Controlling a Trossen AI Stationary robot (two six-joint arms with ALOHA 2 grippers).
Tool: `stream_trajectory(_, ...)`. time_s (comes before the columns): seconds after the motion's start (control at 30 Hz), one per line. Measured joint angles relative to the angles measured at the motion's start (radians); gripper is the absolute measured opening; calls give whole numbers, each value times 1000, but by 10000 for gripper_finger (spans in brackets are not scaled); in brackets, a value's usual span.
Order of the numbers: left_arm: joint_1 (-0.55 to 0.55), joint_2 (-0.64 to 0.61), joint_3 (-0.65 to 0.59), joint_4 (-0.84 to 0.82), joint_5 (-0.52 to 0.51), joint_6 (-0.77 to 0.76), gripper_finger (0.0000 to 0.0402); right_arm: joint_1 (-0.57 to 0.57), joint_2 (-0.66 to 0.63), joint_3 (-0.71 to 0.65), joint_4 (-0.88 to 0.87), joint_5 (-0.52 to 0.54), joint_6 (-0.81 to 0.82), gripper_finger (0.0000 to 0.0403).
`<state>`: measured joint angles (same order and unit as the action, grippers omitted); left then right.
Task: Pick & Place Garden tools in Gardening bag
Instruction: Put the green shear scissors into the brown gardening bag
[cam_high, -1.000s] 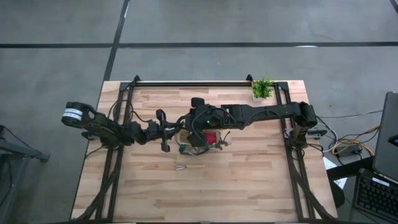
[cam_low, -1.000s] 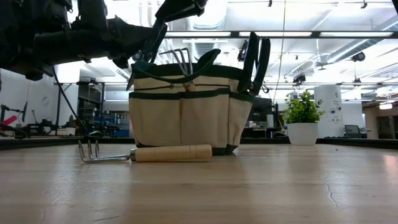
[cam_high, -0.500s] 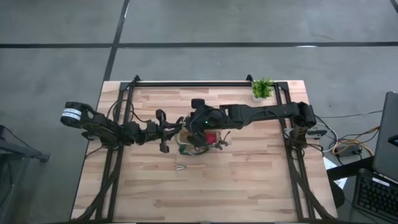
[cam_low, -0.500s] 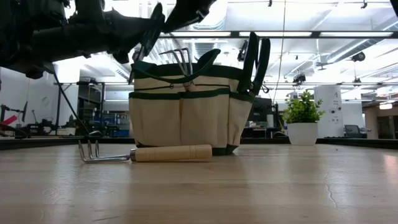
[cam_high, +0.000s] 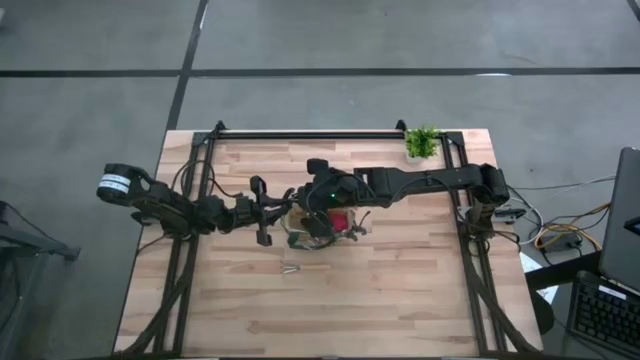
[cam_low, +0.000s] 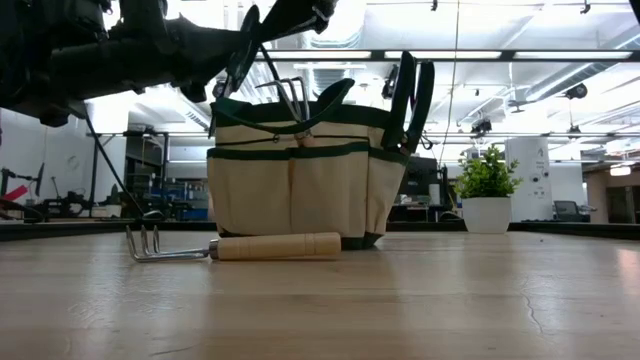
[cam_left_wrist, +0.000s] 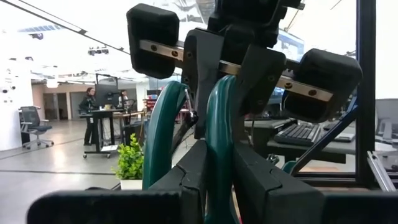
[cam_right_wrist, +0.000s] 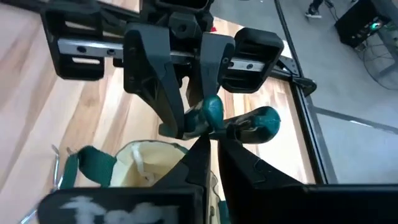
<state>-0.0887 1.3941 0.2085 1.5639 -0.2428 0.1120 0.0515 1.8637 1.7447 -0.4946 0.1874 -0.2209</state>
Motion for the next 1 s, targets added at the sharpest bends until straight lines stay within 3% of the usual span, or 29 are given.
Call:
stream_trajectory(0.27,0,-2,-1,0,2,7,55,3,-1,0,15,-10,32,78)
stream_trajectory(0.47,-1,-8,0,-10,8,18,55,4,-2,2,67,-122,88,125)
stream_trajectory(0.67,-3,-12,0,-14,8,17,55,4,-2,2,72,-134,91,154)
stream_trajectory(0.8,-2,-14,0,-13,7,9,55,1,-2,1,78,-118,95,151)
stream_trajectory(1.0,-2,-15,5,-12,8,8,55,1,-1,-5,94,-87,83,112)
